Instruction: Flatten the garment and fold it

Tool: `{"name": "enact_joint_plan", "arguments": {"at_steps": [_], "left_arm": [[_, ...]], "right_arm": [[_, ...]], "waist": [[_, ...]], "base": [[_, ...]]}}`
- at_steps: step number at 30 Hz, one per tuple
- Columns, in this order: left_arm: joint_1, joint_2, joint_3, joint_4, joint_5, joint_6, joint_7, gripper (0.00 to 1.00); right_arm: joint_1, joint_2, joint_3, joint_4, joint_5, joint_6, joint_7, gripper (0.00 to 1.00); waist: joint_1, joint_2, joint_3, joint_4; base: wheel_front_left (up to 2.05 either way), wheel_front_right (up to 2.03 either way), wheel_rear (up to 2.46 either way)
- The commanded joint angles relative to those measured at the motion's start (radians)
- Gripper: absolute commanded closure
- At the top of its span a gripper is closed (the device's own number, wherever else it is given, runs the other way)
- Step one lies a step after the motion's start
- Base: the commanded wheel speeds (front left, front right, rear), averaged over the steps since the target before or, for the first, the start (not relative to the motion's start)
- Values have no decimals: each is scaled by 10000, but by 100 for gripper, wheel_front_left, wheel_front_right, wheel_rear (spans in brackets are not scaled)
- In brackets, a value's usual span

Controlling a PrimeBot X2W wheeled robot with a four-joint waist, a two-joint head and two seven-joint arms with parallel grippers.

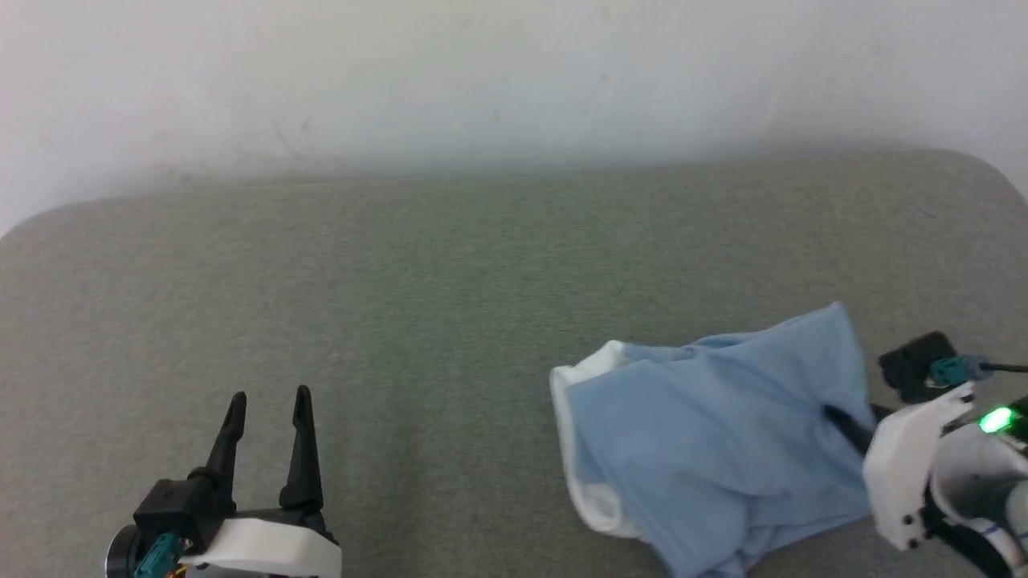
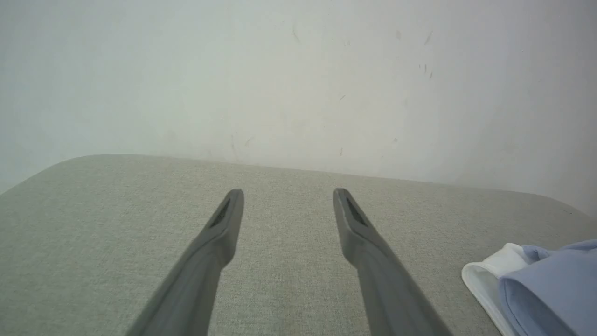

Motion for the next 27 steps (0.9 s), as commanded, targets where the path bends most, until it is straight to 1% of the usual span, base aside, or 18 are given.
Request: {"name": "enact_joint_plan", "arguments": {"at_steps": [1, 3, 5, 9, 14, 18, 19, 20, 21, 24, 27], "left_arm": [[-94, -19, 10, -84, -33, -57, -45, 0], [-197, -19, -42, -168, -19, -76, -45, 0], [-333, -19, -112, -279, 37, -94, -45, 0], [-899, -20, -321, -443, 266, -208, -45, 0], [-1863, 47, -639, -540, 533, -359, -45, 0], [-2505, 101, -870, -622, 710, -425, -45, 0], [-2628, 116, -909, -631, 737, -438, -45, 0], [-2725, 130, -938, -630, 758, -449, -45, 0], [-2795, 144, -959, -617, 769, -459, -45, 0], [-2869, 163, -957, -558, 764, -479, -45, 0], [-2766, 144, -880, -511, 719, -476, -45, 0]], "right_arm": [[-94, -288, -163, -88, -285, -19, 91, 100], [-113, -662, -356, -100, -589, -19, 309, 100], [-229, -890, -641, 48, -654, -19, 464, 100], [-673, -1178, -1346, 960, -678, -19, 360, 100], [-1488, -1054, -2443, 2696, -678, -19, -490, 100], [-2229, -862, -3355, 4096, -989, -19, -1756, 100], [-2420, -743, -3544, 4413, -1042, -19, -2158, 69], [-2582, -625, -3630, 4699, -1125, -19, -2533, 9], [-2717, -515, -3687, 4979, -1218, -19, -2889, 0], [-2984, -219, -4011, 5907, -1514, -19, -3862, 0], [-3008, -78, -4405, 6746, -1791, -19, -4554, 0]], "waist": [[-1, 0, 168, -866], [-1, 0, 314, -1285], [-1, 0, 591, -1729], [-1, 0, 1401, -2303], [-1, 0, 2457, -2537], [-1, 0, 3145, -2459], [-1, 0, 3254, -2430], [-1, 0, 3331, -2405], [-1, 0, 3371, -2382], [-1, 0, 3358, -2280], [-1, 0, 3117, -2167]], "base": [[0, 0, 0], [0, 0, 0], [0, 0, 0], [0, 0, 0], [0, 0, 0], [0, 0, 0], [0, 0, 0], [0, 0, 0], [0, 0, 0], [0, 0, 0], [0, 0, 0]]}}
